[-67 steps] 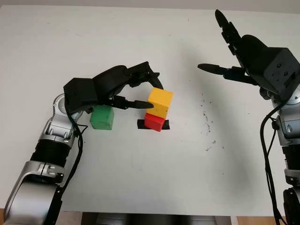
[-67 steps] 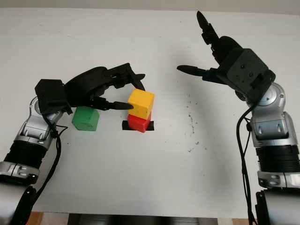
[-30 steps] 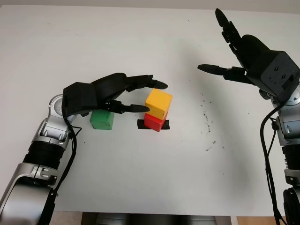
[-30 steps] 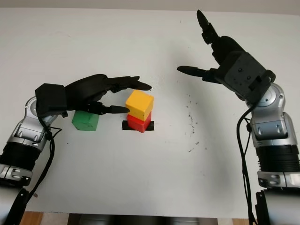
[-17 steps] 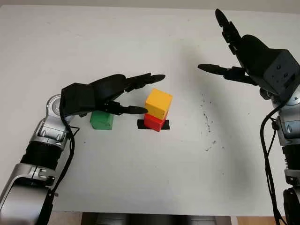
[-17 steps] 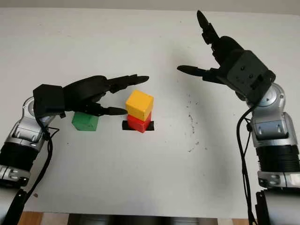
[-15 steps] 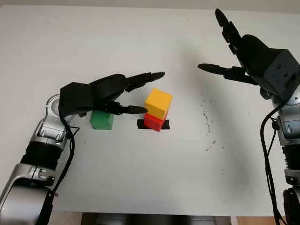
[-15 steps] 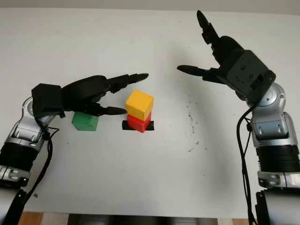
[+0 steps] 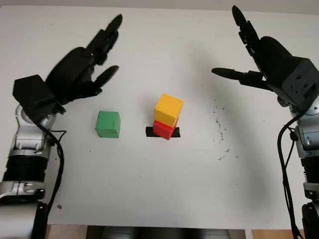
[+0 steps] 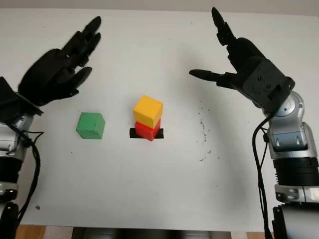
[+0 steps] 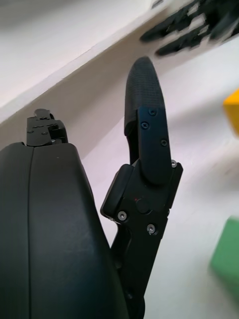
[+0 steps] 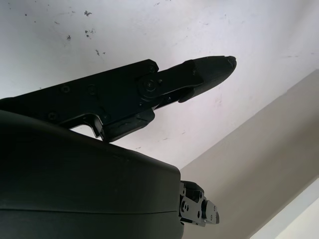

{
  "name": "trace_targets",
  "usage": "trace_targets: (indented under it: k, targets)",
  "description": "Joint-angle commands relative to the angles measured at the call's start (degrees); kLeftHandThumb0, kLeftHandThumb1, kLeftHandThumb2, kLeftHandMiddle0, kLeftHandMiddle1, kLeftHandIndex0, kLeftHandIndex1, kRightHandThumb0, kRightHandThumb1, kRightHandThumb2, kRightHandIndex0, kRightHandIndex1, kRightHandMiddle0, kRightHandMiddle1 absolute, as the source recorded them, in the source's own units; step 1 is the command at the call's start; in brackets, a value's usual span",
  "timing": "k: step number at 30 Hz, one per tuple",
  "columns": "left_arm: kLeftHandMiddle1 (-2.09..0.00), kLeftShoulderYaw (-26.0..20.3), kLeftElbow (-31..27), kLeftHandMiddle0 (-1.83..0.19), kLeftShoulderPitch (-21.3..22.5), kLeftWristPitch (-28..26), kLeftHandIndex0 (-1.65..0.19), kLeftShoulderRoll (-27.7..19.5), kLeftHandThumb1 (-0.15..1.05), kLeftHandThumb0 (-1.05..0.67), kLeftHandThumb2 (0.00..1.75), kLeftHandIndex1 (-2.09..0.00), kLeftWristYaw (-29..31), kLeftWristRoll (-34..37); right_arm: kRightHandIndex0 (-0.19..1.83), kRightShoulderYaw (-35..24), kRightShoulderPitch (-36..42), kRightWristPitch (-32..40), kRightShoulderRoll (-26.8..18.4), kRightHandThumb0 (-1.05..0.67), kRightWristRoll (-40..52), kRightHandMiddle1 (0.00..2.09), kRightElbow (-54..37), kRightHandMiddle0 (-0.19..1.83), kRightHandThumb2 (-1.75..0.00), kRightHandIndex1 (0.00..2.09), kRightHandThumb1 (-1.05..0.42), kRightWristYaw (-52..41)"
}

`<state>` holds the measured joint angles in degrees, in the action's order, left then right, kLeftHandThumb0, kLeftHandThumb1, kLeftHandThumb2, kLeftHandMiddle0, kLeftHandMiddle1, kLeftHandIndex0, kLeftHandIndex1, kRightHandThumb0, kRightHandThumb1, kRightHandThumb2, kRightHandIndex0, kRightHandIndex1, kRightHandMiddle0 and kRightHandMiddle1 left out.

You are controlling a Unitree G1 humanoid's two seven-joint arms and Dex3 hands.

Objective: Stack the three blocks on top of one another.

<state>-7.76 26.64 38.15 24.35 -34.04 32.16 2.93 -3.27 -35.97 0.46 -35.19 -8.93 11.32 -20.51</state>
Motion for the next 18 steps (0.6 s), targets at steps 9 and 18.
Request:
trace_targets:
  k: [9,18]
  targets:
    - [-0.05,0.1,-9.1,0.1,-6.7,-1.7,-0.11,-10.3,1.03,-0.88,0.09,-0.07,-0.2,-7.1,-0.19,-1.2,0.7,-0.1,-0.1,-0.68,2.6,0.0,-0.7,-0.19,-0.08,0.0,-1.05,-0.3]
    - [-0.04,0.7,-13.5,0.16,-11.0,0.6,-0.11,-16.0,1.0,-0.97,0.05,-0.05,4.5,-8.8,-0.19,-0.9,0.0,-0.6,-0.6,-0.71,2.3,0.0,0.6,-0.19,-0.1,0.0,-1.05,-0.7]
